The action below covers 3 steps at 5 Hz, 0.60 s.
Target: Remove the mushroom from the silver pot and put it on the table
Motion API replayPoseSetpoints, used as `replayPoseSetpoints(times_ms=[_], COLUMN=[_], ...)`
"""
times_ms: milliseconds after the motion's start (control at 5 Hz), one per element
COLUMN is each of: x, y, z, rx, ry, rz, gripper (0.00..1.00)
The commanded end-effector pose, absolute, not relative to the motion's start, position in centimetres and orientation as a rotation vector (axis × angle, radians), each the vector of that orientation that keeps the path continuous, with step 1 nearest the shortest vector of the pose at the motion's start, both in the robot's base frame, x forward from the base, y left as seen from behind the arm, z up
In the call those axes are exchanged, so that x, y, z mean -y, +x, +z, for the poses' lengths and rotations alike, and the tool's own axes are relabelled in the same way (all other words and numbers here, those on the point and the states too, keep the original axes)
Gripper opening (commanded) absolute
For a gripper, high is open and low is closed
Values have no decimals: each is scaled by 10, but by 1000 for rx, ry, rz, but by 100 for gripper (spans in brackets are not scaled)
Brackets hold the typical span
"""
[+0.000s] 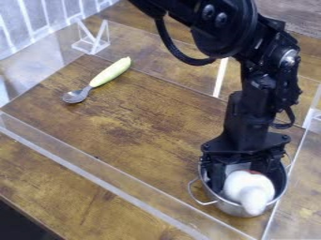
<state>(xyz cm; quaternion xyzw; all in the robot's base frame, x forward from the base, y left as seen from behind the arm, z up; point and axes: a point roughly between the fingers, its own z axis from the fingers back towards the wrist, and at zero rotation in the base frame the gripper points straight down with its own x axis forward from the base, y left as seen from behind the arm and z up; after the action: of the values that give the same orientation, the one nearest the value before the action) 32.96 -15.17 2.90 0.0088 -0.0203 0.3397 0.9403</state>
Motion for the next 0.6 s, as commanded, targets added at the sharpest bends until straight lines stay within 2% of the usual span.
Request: replayPoseSetpoints(times_ms=[0,400], x=[146,135], y=[340,342], z=[47,49], rx=[78,70], ry=[-4,13], rz=[710,727], gripper=[100,100])
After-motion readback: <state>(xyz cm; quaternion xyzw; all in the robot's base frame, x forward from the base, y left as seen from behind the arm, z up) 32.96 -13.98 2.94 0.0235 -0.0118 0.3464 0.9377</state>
